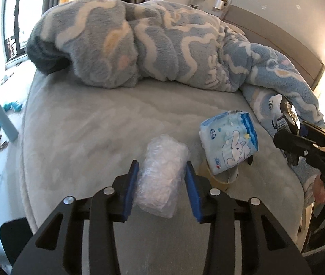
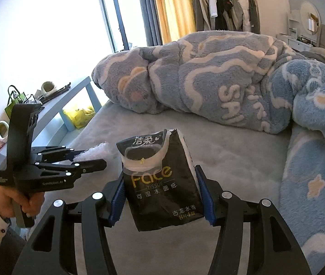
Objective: Collect trash
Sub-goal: 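Grasp the black tissue pack with the right tool while the left tool grasps the bubble-wrap bundle, then carry the bubble-wrap bundle and black tissue pack over the black bin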
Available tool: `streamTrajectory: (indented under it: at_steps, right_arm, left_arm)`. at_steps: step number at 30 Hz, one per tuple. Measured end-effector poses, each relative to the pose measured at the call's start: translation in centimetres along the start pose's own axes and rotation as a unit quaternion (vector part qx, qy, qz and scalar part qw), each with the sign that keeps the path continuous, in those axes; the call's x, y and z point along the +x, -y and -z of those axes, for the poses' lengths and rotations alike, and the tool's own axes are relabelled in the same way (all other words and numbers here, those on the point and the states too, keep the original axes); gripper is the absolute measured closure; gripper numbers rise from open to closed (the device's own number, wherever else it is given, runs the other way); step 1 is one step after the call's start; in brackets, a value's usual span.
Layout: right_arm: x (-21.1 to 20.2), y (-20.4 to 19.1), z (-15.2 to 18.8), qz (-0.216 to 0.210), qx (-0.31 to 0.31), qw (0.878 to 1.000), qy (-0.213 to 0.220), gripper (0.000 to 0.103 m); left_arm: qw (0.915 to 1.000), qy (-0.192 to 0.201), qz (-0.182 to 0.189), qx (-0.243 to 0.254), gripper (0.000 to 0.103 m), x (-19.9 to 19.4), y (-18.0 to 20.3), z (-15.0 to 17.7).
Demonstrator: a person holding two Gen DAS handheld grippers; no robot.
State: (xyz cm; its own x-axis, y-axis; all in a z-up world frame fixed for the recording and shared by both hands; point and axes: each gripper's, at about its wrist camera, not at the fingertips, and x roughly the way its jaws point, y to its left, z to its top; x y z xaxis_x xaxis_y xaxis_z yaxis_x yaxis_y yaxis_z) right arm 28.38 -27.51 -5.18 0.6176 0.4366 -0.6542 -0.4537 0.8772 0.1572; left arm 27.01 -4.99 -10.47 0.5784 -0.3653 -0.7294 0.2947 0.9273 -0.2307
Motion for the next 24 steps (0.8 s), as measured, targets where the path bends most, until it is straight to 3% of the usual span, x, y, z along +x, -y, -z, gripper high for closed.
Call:
streamTrajectory:
  at_steps: [24]
  right_arm:
    - [-0.4,-9.3,1.8,-0.020,0.004,1.000,-0.005,0.047]
  left_arm:
    - [0.9987,0.034,-0.037,-0.001,0.063,-8.8,-1.4,4.1]
